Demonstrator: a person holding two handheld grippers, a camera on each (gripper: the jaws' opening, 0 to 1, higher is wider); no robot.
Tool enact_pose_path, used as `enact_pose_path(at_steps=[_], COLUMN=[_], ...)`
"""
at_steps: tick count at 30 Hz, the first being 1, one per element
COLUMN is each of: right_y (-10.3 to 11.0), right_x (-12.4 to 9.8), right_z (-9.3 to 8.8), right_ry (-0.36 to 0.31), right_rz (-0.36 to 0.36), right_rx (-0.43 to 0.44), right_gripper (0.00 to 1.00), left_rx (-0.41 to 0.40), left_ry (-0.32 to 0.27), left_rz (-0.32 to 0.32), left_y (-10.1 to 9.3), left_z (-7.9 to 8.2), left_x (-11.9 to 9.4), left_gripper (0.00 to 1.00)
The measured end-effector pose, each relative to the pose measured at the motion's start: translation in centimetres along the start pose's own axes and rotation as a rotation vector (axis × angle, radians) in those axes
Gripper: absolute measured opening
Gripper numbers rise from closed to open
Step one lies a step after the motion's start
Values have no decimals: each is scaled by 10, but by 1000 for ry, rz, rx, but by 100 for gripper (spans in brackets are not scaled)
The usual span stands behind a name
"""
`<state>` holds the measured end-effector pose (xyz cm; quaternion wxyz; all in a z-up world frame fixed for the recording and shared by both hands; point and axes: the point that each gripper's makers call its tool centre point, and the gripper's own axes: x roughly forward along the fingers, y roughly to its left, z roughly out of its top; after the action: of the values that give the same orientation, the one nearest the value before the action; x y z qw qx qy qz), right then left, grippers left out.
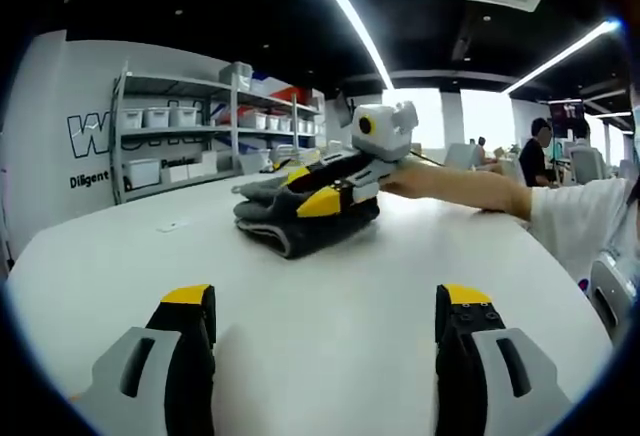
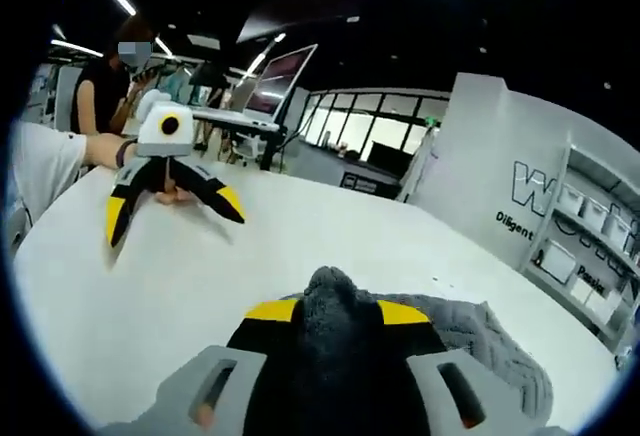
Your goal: Open the folded towel by lifting each exposed corner and separating the folded layers until the towel lies flat within the target outline without major curled edges
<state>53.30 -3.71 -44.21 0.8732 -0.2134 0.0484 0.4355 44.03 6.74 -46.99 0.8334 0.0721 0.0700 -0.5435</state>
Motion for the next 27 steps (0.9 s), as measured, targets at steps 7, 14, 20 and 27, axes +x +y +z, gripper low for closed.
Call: enact_pose_path(at_steps=[7,14,20,27], right_y=[-4,-11,-24,-42], right_x=[-5,-17,-33,-54], right_z=[0,10,22,35], right_ry=[-4,-38,-94,-151], right_rz=[-18,-48,-93,-150], right_rx=[25,17,37,57], right_gripper=[7,6,6,6], left_rx=[0,-7,-6,-4], left_ry=[1,-1,-1,2], left_rz=[0,1,0,-1], left_y=[1,2,1,1], left_z=[0,0,0,0], left_x=[0,0,0,0], left_gripper=[89,89,89,89])
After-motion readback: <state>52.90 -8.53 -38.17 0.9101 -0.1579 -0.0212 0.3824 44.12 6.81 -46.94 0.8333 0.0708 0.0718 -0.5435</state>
